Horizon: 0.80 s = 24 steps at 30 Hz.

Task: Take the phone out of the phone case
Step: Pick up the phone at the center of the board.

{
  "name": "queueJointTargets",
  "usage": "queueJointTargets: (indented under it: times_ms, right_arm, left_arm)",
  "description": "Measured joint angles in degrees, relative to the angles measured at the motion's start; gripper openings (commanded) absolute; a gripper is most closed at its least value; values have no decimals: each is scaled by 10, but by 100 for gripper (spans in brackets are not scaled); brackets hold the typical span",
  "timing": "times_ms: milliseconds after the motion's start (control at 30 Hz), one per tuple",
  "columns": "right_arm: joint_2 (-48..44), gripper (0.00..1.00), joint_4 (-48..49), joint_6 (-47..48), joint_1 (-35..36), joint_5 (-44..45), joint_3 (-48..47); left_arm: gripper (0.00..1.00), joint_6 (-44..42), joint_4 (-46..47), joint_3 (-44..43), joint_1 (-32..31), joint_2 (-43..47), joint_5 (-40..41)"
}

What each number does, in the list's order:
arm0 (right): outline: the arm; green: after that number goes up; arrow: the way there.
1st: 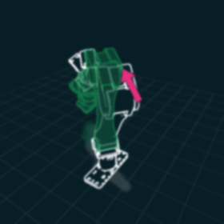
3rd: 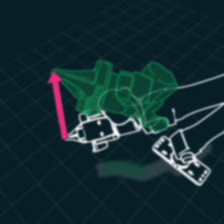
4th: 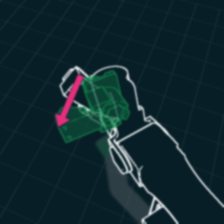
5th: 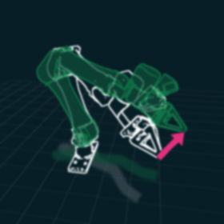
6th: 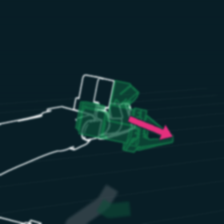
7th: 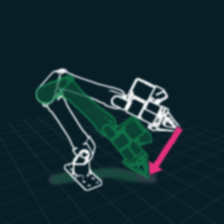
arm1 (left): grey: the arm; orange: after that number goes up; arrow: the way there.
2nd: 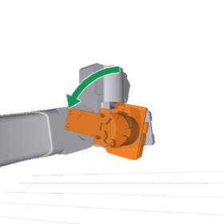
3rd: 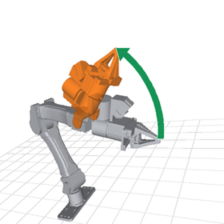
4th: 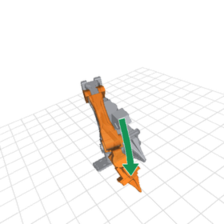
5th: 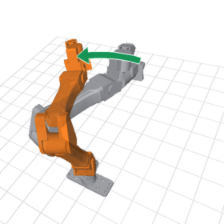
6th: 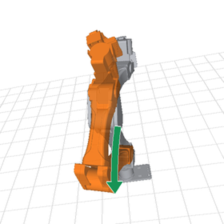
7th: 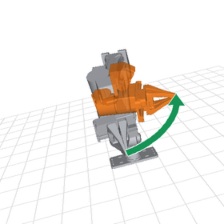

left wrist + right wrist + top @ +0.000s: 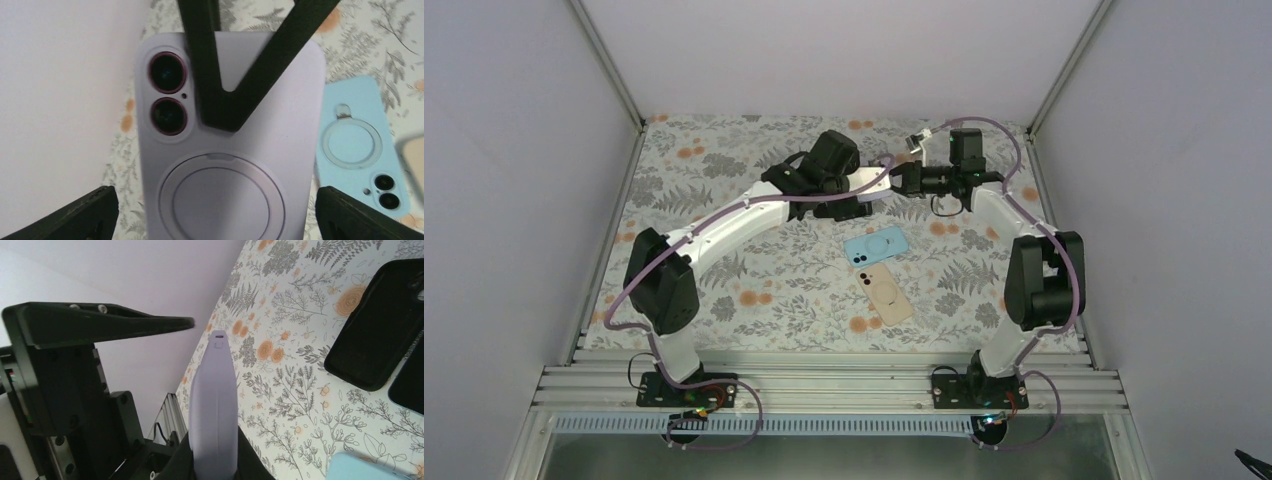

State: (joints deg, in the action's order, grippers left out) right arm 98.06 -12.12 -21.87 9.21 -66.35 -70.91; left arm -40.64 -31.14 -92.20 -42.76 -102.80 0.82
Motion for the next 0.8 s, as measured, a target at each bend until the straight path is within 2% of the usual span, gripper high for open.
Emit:
queueJointTargets:
  times_ms: [233,567,700,800]
  right_arm:
    - [7,4,9,-57,-34,-17,-7]
    - [7,4,60,-163,-52,-61,16]
    - [7,4,78,-201,-52,-76,18]
    - [7,4,96,-227,-53,-84,30]
  left_arm:
    - [100,-52,36,2,-13,9,68]
    - [100,-111,80,92,-61,69,157]
    - [95,-131,106,119,-84,70,187]
    - [83,-152,129,142,-99,70,206]
